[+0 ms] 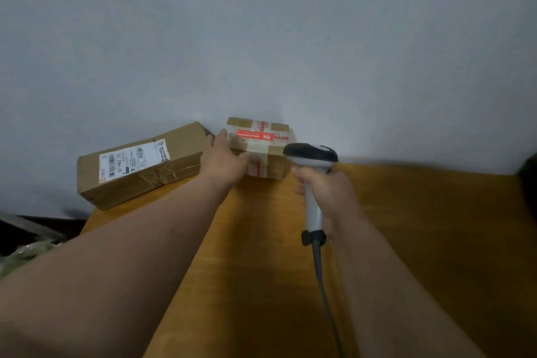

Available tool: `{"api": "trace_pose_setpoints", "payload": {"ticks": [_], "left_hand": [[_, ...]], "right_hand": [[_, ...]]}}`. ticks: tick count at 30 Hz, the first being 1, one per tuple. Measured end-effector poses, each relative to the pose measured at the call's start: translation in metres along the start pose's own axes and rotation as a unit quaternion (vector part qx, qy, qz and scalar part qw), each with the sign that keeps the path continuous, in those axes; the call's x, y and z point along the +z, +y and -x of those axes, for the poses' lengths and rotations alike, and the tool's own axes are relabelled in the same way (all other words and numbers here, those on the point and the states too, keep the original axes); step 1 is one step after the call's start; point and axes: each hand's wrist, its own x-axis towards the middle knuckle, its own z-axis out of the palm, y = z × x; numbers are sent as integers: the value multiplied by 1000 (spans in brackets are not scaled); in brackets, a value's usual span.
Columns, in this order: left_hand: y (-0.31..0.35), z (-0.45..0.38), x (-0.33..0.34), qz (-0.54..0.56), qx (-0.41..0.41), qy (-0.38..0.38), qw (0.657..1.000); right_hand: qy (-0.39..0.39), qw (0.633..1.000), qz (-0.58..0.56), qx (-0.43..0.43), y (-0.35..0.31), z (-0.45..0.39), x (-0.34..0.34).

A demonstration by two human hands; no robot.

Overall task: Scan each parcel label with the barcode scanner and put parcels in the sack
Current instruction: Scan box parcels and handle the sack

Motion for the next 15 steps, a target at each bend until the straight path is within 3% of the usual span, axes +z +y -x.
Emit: {"api": "trace_pose_setpoints", "payload": {"ticks": [3, 8, 12, 15], "left_hand": [[-1, -4, 5, 76, -31, -19, 996], [-7, 5, 14, 92, -38, -2, 995], [-23, 22, 13, 121, -76, 19, 990], [-41, 45, 14, 167, -113, -25, 979]], "right_hand": [[-14, 1000, -22, 14, -4, -21, 9], [-33, 998, -52, 21, -4, -39, 22], [-9, 998, -58, -21, 8, -31, 12], [27, 997, -62, -31, 26, -12, 0]]}}
